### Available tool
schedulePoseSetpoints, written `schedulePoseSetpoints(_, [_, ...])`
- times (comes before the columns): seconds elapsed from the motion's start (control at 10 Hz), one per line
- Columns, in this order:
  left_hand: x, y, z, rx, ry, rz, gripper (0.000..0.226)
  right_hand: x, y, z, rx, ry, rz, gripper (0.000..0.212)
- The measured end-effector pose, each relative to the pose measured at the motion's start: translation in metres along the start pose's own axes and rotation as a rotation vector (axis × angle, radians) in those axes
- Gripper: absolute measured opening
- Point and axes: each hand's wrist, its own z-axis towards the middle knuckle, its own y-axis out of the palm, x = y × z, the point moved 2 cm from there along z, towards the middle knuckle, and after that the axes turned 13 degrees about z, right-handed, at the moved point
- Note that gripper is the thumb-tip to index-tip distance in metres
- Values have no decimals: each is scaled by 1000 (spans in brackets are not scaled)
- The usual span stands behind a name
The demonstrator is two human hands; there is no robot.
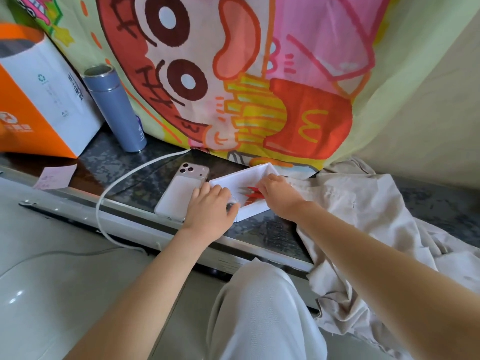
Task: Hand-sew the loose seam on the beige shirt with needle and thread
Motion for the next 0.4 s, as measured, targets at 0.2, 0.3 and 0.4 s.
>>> schedulePoseSetpoints(0.2, [5,-8,-6,-64,36,104,40,0,-9,-21,30,-37,-113,27])
schedulePoseSetpoints(0.3, [8,-12,-7,-117,38,143,41,-8,-18,-34,34,-15,-194,28])
schedulePoseSetpoints(0.4, [11,-18,-3,-167,21,183,40,-10,-34,-43,59,2,-207,32])
